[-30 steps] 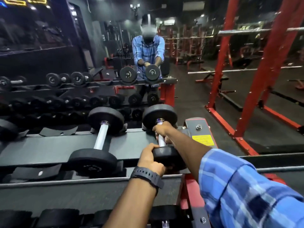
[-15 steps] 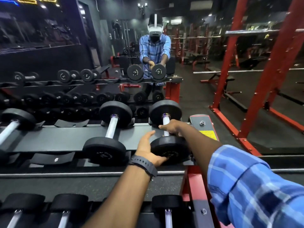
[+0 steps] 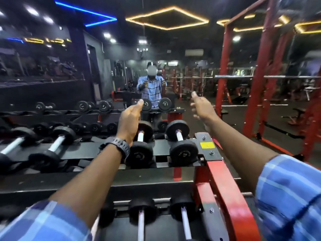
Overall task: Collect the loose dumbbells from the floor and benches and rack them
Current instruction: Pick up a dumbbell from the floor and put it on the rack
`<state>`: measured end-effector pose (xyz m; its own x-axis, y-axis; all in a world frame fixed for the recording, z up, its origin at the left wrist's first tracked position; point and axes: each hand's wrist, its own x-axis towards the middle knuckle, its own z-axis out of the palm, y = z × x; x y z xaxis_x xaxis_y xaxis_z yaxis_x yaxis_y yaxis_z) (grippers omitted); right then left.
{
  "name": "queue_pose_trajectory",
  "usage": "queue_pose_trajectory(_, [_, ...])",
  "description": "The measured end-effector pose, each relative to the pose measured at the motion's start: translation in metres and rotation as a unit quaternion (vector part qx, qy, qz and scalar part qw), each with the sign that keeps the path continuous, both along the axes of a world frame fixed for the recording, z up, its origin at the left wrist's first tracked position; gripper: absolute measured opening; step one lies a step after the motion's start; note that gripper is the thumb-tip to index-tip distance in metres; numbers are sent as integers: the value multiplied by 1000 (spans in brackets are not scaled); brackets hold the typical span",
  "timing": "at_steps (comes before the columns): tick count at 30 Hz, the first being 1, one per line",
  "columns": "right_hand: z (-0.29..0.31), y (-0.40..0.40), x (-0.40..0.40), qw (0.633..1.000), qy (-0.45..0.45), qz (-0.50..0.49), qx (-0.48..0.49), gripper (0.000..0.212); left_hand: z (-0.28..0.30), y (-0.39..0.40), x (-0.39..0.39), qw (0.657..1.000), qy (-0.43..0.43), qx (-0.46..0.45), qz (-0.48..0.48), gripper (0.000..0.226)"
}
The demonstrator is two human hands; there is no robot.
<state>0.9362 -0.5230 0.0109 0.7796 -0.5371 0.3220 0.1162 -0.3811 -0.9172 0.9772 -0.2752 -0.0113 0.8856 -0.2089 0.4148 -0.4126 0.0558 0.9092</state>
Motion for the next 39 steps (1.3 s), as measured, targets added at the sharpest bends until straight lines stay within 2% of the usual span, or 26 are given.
queue_pose_trajectory(3, [27, 59, -66, 999, -50, -6, 13, 66, 29, 58, -44, 999, -28, 23, 39, 39])
queue_pose_trajectory(6, [52, 93, -117, 995, -90, -8, 28, 79, 55, 94, -83, 995, -61, 41, 61, 42])
queue_pose_trajectory(8, [66, 112, -142, 996, -89, -1, 23, 83, 68, 111, -107, 995, -71, 38, 66, 40])
queue_pose_trajectory(12, [75, 135, -168, 998, -52, 19, 30, 113, 72, 128, -147, 997, -34, 50, 42, 63])
queue_pose_trajectory(16, [64, 136, -196, 998, -40, 32, 48, 112, 69, 134, -184, 998, -9, 46, 34, 77])
queue_pose_trajectory(20, [55, 124, -234, 996, -47, 52, 58, 91, 71, 126, -220, 999, 17, -1, 41, 79])
queue_pose_trajectory(22, [53, 114, -256, 995, -50, 60, 57, 88, 68, 118, -243, 998, 16, -7, 52, 80])
queue_pose_trajectory(26, [42, 102, -293, 995, -44, 68, 56, 101, 56, 112, -292, 998, 14, -16, 62, 82])
queue_pose_trajectory(30, [32, 99, -328, 995, -37, 78, 59, 94, 48, 114, -333, 997, 35, -19, 71, 83])
queue_pose_trajectory(36, [40, 91, -378, 995, -36, 65, 59, 110, 61, 119, -375, 996, 14, -28, 83, 83])
queue_pose_trajectory(39, [46, 94, -400, 996, -39, 63, 51, 101, 69, 121, -391, 996, -4, -36, 77, 82])
